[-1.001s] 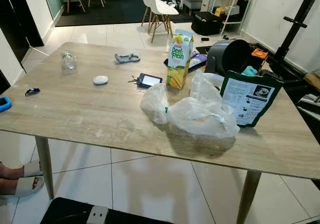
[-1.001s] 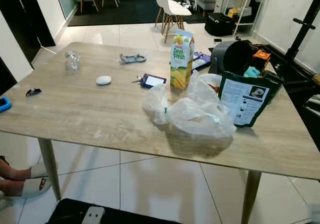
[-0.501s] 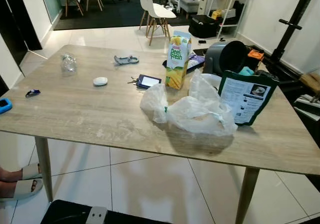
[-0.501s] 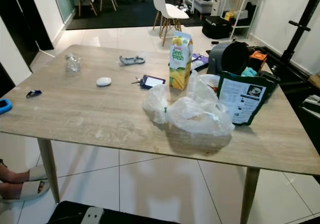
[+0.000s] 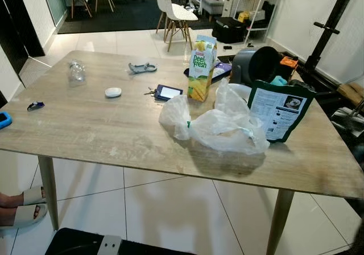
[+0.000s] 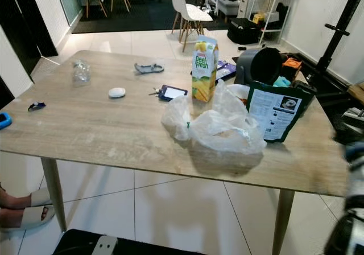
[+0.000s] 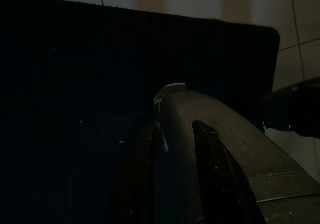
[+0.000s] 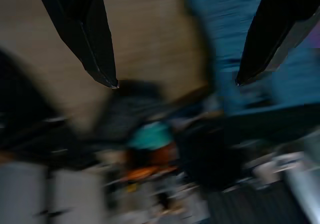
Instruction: Restocking fridge
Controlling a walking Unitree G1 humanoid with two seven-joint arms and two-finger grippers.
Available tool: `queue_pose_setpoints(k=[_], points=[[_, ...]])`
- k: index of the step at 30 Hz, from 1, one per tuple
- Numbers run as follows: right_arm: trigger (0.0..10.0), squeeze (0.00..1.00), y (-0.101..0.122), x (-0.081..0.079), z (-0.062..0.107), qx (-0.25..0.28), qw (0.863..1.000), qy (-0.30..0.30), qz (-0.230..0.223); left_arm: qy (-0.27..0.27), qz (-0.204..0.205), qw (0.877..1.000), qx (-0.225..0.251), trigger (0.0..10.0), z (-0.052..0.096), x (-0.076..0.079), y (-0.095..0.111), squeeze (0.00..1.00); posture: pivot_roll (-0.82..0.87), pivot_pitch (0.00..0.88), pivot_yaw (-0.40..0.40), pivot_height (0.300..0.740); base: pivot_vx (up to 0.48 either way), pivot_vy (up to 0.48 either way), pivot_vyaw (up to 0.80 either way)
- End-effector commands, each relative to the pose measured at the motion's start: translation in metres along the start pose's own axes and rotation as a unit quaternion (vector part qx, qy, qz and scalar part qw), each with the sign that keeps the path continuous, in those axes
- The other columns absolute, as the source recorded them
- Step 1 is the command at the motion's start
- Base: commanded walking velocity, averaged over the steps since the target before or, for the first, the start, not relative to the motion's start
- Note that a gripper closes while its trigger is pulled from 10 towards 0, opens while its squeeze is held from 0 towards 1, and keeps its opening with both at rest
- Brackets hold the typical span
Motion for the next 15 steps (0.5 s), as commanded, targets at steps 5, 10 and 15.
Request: queue_pose_setpoints(k=[5, 10, 15], points=[[10.0, 0.0, -0.012, -0.035, -0.004, -0.026, 0.99, 0.135, -0.032, 0.009, 0.006, 0.999, -0.036, 10.0, 0.01, -0.012, -0.03, 0.0, 0.1, 0.0, -0.024, 0.74, 0.0, 0.0, 0.0], [10.0, 0.0, -0.006, -0.036, -0.006, -0.03, 0.987, 0.158, -0.027, 0.013, 0.008, 0.999, -0.046, 10.0, 0.015, -0.018, -0.041, 0.0, 0.12, 0.014, -0.021, 0.74, 0.0, 0.0, 0.0], [10.0, 0.0, 0.005, -0.028, -0.008, -0.032, 0.988, 0.149, 0.0, 0.016, 0.007, 0.998, -0.053, 10.0, 0.02, -0.023, -0.05, 0.0, 0.12, 0.043, -0.016, 0.74, 0.0, 0.0, 0.0]])
Point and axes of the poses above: a point about 5 cm out from each wrist's last joint towards the gripper, its own z axis pointing back from the gripper into the wrist, its own y axis along the axis of the wrist's last joint, x = y × z, the point moved 3 cm from there along -z, pointing out of the wrist towards the gripper, and after that the axes turned 6 degrees about z, right-handed, at the moved point
